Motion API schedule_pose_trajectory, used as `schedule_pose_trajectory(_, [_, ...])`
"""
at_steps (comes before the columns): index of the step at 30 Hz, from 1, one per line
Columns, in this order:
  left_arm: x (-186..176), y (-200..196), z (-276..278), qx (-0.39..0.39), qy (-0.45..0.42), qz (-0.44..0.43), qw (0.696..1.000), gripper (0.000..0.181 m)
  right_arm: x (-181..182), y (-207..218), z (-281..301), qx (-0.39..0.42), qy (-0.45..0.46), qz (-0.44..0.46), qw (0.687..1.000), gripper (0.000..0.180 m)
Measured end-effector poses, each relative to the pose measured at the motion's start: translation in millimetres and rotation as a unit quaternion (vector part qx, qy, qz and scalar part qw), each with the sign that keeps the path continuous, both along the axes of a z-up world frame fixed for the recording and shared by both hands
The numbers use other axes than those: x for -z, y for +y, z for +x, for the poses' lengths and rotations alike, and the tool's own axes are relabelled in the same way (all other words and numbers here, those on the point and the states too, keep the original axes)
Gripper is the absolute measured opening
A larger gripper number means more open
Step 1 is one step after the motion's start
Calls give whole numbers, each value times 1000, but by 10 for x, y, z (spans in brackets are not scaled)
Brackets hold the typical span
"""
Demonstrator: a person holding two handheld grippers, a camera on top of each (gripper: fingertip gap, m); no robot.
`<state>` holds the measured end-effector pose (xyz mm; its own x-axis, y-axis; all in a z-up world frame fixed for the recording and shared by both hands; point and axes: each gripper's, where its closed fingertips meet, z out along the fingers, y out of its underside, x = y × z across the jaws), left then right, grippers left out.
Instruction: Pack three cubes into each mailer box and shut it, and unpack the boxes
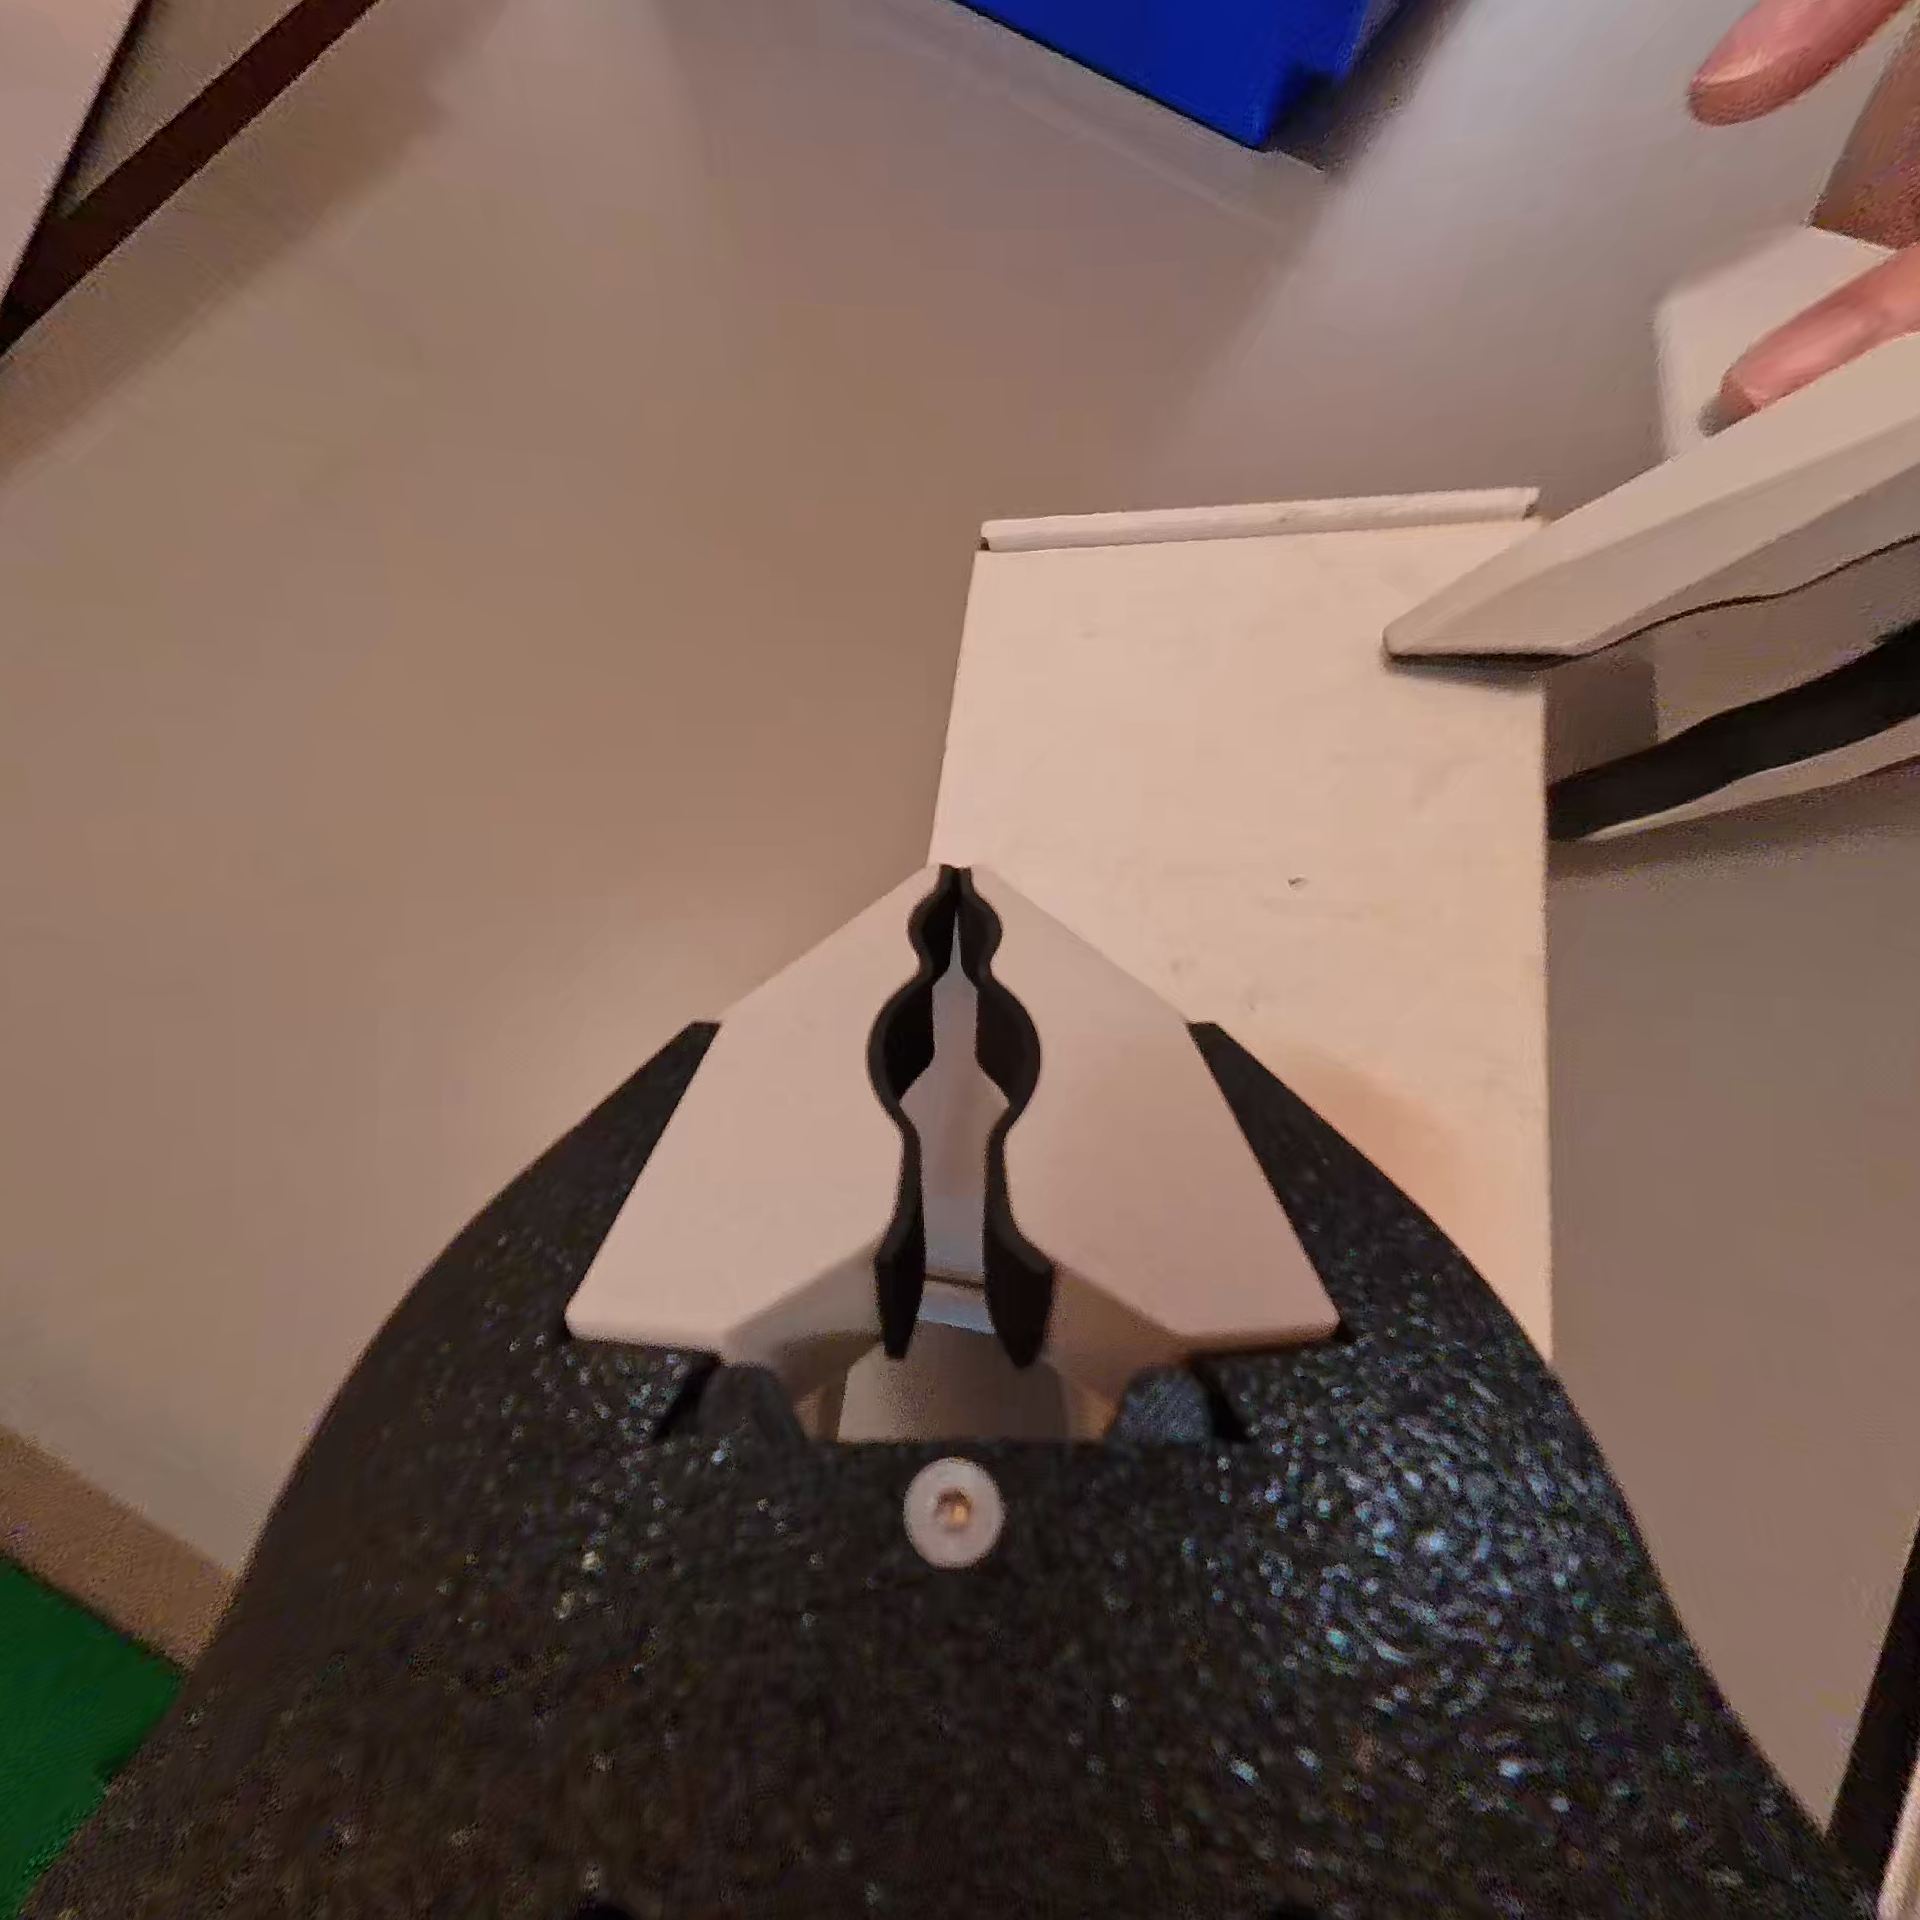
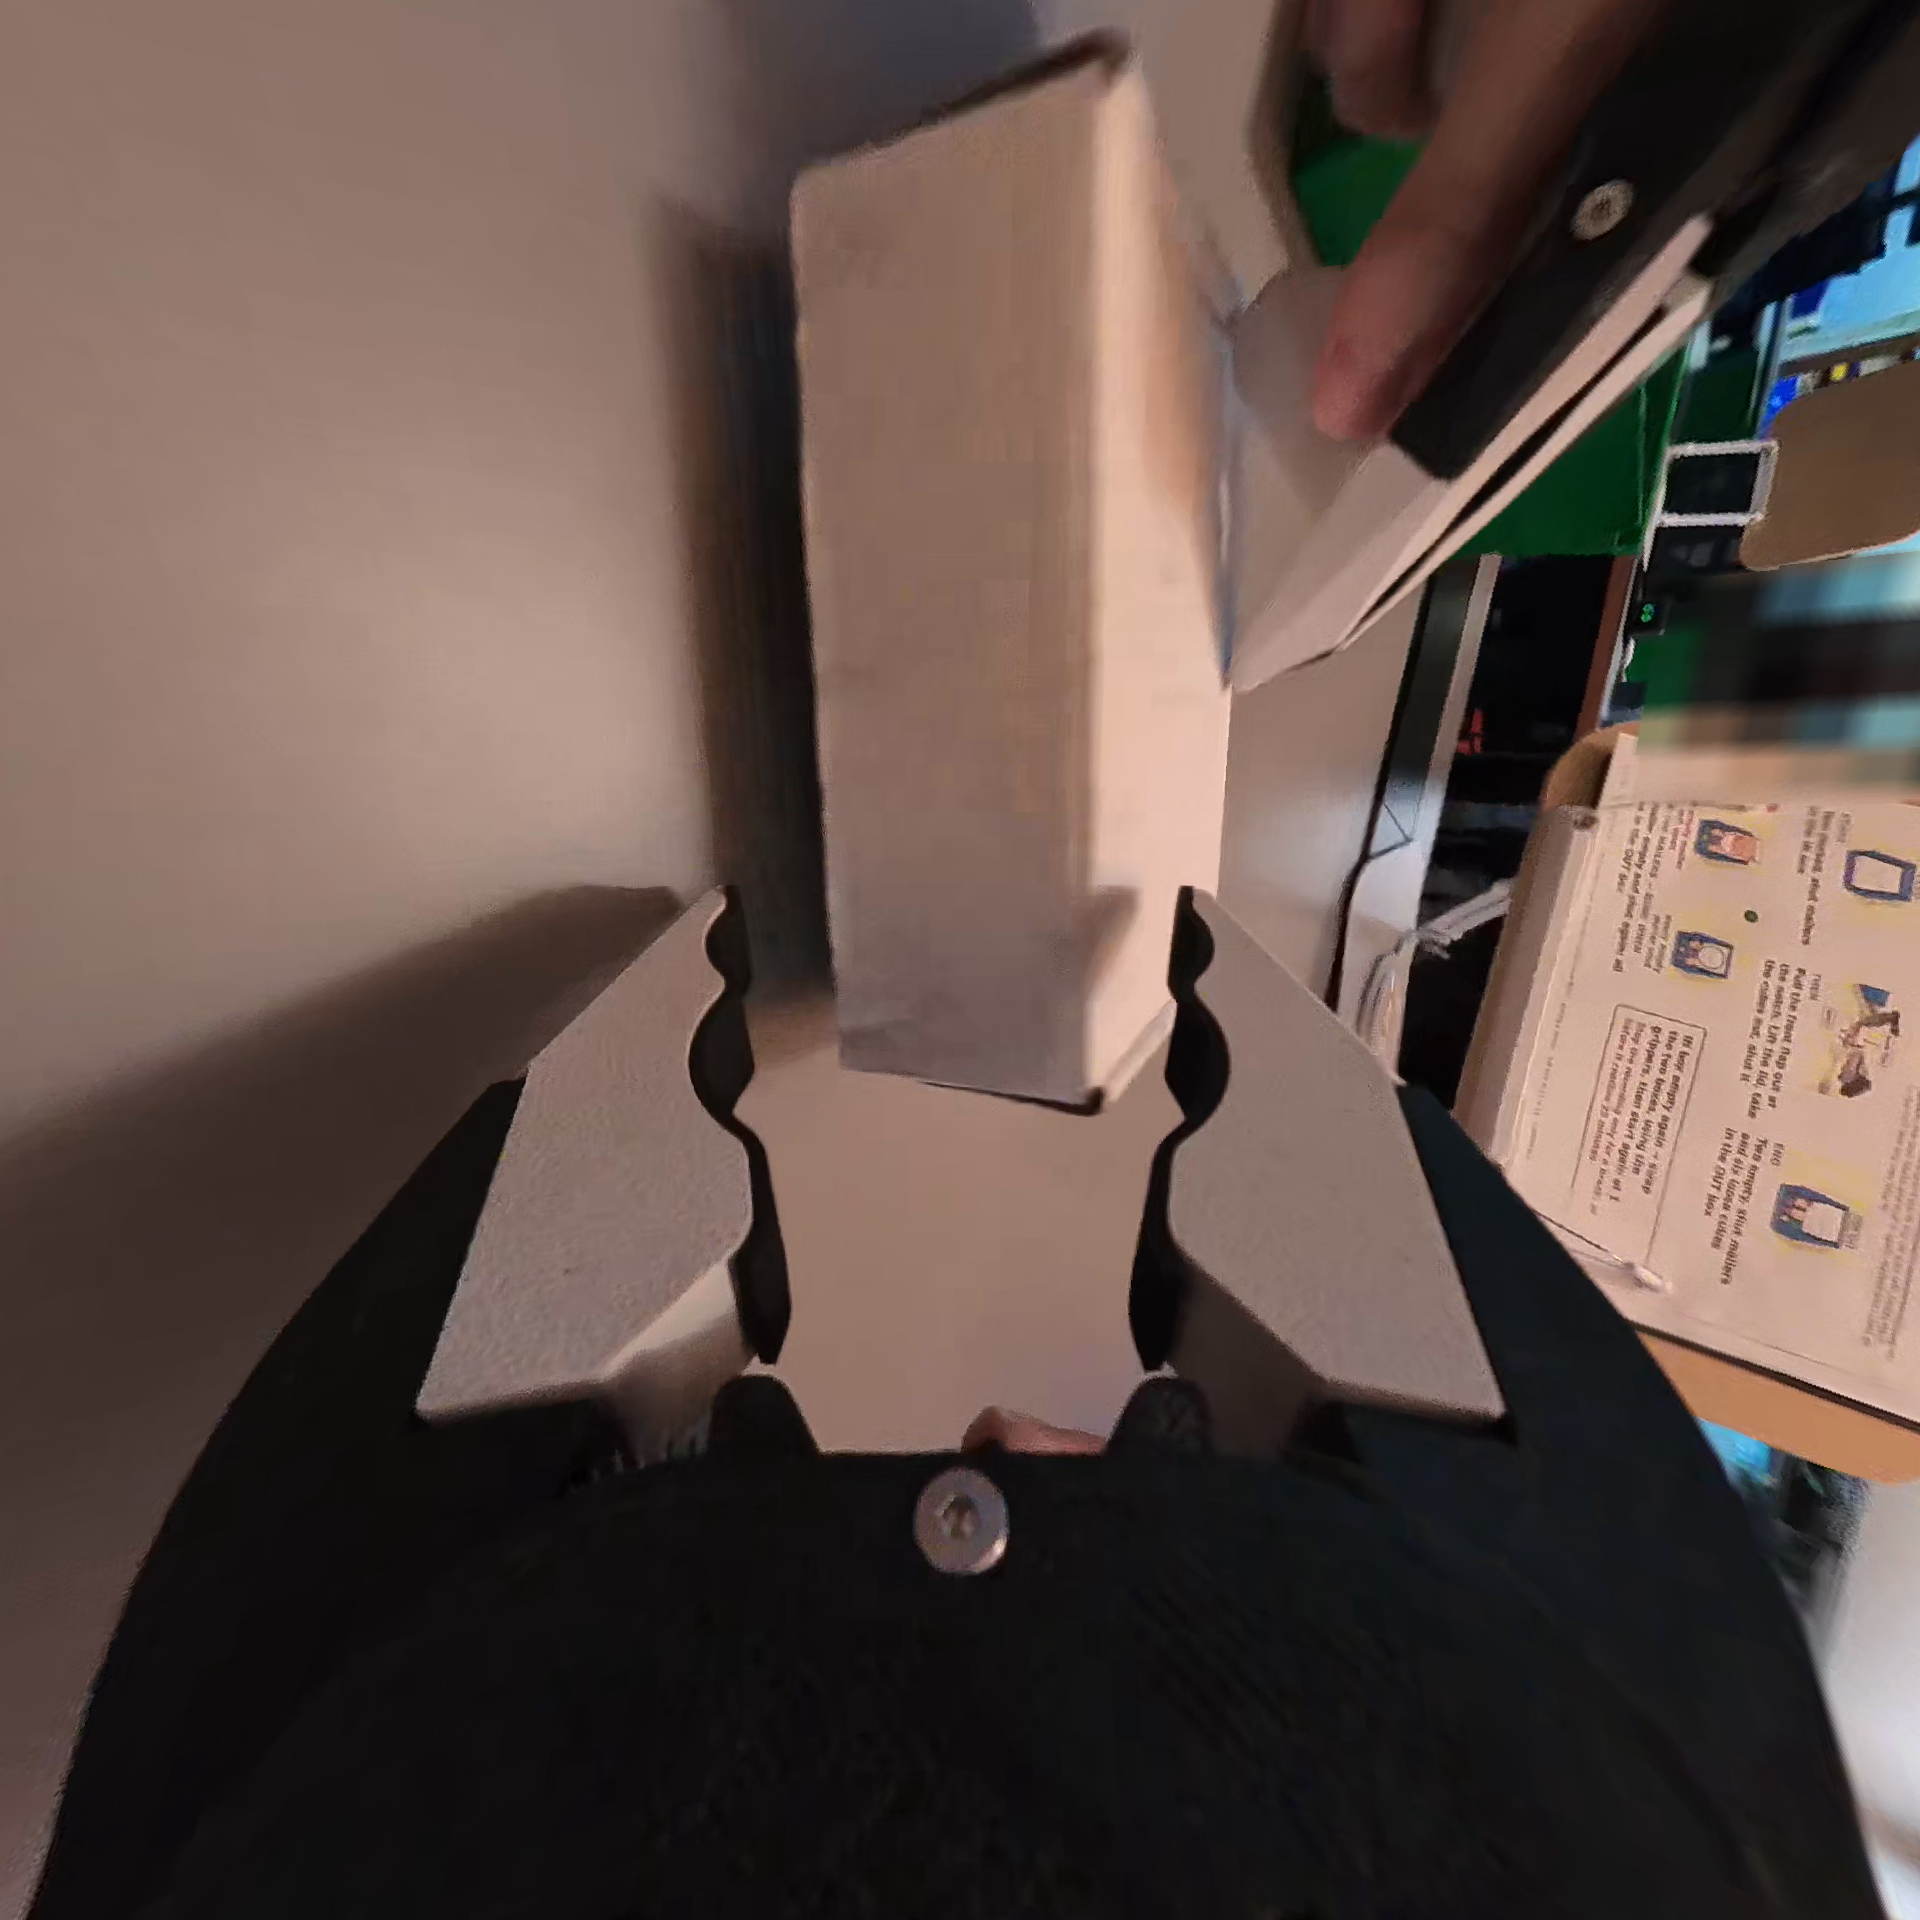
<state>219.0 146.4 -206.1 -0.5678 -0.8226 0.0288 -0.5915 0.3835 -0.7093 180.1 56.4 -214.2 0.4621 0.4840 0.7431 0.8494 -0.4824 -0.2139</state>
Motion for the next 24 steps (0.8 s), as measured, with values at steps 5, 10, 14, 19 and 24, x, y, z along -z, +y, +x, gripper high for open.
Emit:
schedule_pose_trajectory(5, [8,19,11,1,11,-26,1000,0,-17,157,270,13,-111,37,993,87])
schedule_pose_trajectory(10, [6,33,9,-3,7,-44,999,14,93,250,337,-2,-153,38,988,68])
schedule_pose_trajectory(14, [-203,218,43,-21,-112,5,994,37,74,270,292,-13,-110,60,992,67])
schedule_pose_trajectory(19, [-728,406,-375,16,-349,53,935,75,58,226,303,-12,-69,67,995,66])
schedule_pose_trajectory(24, [-355,499,-865,58,-336,106,934,79,26,131,334,-15,-28,67,997,66])
